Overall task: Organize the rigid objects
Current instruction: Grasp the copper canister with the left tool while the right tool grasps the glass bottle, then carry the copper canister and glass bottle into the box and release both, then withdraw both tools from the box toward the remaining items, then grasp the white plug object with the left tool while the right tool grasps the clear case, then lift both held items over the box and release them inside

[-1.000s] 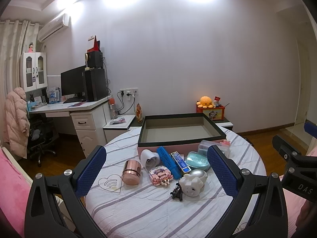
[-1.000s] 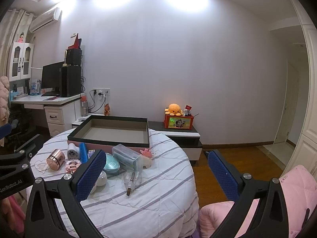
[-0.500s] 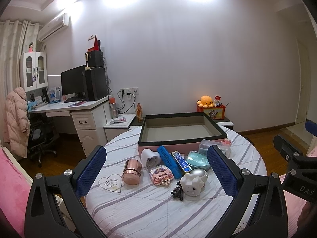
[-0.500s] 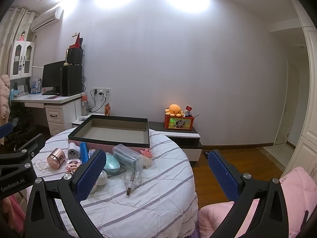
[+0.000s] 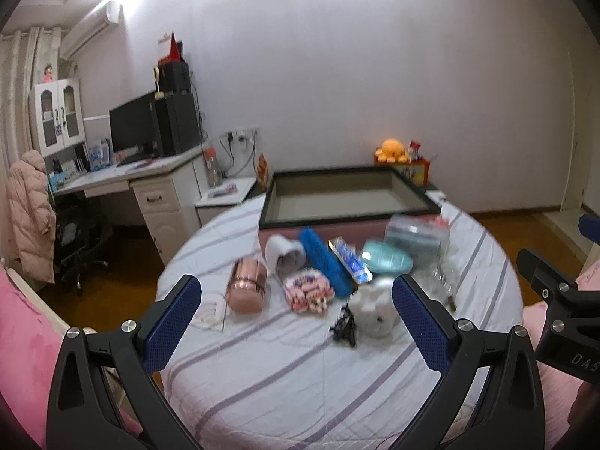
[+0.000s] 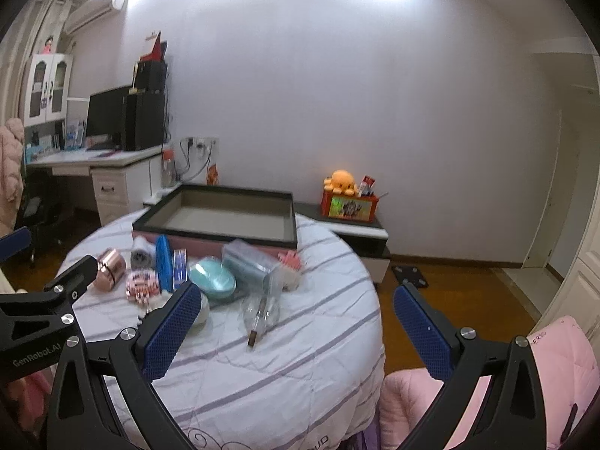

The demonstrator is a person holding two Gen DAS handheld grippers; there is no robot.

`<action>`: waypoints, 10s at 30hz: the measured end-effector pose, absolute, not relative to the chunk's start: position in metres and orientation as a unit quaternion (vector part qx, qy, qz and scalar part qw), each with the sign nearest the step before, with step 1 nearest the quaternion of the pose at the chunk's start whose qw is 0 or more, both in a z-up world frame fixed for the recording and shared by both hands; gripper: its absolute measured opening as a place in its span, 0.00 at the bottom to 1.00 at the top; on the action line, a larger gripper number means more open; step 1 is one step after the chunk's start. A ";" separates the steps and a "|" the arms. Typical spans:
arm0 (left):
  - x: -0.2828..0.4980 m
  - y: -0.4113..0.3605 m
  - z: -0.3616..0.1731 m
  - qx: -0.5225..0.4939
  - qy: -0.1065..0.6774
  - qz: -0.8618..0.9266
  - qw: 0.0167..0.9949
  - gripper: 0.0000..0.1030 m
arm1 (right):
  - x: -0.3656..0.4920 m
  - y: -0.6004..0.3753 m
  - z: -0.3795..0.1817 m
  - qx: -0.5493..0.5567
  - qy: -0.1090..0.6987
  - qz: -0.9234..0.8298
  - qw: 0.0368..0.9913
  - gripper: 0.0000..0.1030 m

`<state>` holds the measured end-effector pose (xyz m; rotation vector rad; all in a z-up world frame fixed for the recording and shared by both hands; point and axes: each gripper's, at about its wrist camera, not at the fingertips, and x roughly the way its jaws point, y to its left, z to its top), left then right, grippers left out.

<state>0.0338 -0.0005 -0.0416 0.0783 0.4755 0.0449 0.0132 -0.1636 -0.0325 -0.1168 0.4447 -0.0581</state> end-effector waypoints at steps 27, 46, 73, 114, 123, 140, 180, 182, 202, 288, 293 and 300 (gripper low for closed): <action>0.105 0.043 -0.092 0.024 0.344 0.058 0.937 1.00 | 0.081 -0.158 -0.099 -0.058 0.359 -0.026 0.931 1.00; 0.195 0.084 -0.135 -0.013 0.409 0.016 0.912 0.46 | 0.164 -0.157 -0.138 -0.008 0.439 -0.001 0.899 0.78; 0.150 0.082 -0.109 -0.030 0.409 0.024 0.912 0.46 | 0.127 -0.161 -0.090 0.020 0.376 0.029 0.926 0.47; 0.081 0.026 0.009 0.017 0.226 -0.001 0.974 0.46 | 0.049 -0.156 0.014 -0.014 0.191 0.058 0.980 0.47; 0.152 0.025 0.025 0.018 0.222 -0.006 0.975 0.46 | 0.112 -0.141 0.022 -0.031 0.186 0.071 0.979 0.47; 0.331 -0.005 -0.034 0.055 0.363 -0.026 0.930 0.46 | 0.278 -0.155 -0.039 -0.015 0.302 0.072 0.950 0.47; 0.258 -0.006 0.014 0.096 0.294 0.023 0.951 0.96 | 0.226 -0.164 -0.003 -0.006 0.275 0.033 0.961 0.80; 0.235 -0.004 0.026 0.095 0.271 0.026 0.958 0.96 | 0.205 -0.164 0.009 -0.009 0.256 0.032 0.966 0.80; 0.040 0.016 0.050 0.044 0.168 0.055 0.983 1.00 | 0.021 -0.158 0.041 -0.020 0.150 0.045 0.987 0.81; 0.233 0.065 -0.111 -0.005 0.447 0.003 0.895 0.54 | 0.216 -0.162 -0.093 0.043 0.415 0.145 0.897 0.38; 0.218 0.068 -0.089 -0.001 0.420 0.011 0.907 0.54 | 0.200 -0.168 -0.075 0.046 0.393 0.140 0.908 0.38; 0.183 0.067 -0.045 0.003 0.364 0.012 0.931 0.54 | 0.164 -0.175 -0.034 0.039 0.336 0.130 0.932 0.38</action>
